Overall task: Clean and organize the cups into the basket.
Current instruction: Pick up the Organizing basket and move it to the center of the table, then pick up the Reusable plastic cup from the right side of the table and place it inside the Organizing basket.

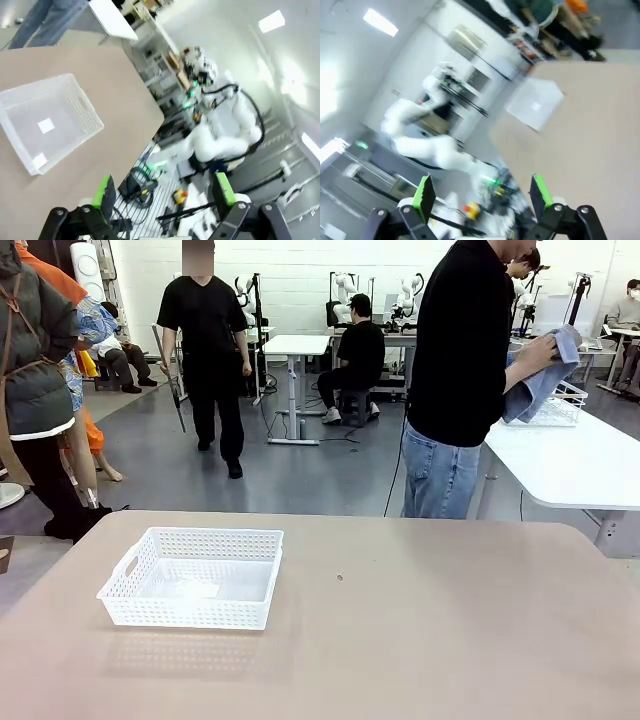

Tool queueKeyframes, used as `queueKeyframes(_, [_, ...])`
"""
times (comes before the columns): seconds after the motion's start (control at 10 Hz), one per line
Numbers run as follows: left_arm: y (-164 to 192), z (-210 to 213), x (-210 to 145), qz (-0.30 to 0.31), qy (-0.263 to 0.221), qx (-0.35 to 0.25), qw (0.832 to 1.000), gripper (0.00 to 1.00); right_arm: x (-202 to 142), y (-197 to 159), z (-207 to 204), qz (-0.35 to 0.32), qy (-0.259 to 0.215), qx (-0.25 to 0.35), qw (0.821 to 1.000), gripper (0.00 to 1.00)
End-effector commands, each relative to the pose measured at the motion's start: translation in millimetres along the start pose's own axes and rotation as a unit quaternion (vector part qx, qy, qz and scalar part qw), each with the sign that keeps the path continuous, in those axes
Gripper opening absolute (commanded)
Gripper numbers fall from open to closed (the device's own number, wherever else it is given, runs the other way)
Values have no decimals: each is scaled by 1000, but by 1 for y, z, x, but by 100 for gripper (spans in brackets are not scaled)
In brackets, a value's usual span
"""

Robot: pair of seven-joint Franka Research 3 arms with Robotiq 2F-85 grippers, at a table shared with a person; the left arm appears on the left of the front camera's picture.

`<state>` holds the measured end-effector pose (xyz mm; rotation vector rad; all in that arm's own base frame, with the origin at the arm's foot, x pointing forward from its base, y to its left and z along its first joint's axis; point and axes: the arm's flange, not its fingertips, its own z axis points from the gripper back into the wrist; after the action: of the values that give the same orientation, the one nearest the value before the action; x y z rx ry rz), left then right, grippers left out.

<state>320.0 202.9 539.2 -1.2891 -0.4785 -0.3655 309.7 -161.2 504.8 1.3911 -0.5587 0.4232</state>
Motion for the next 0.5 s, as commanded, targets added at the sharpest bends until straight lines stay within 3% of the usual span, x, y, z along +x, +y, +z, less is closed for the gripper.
queueKeyframes(0.0, [25, 23, 13, 45, -57, 20, 997, 100, -2, -33, 32, -117, -86, 93, 985, 100])
queueKeyframes(0.2, [43, 53, 4, 80, -103, 47, 990, 100, -19, -49, 68, -137, -122, 95, 978, 100])
queueKeyframes(0.4, [53, 72, -5, 109, -137, 84, 981, 100, -38, -51, 98, -151, -154, 59, 975, 100])
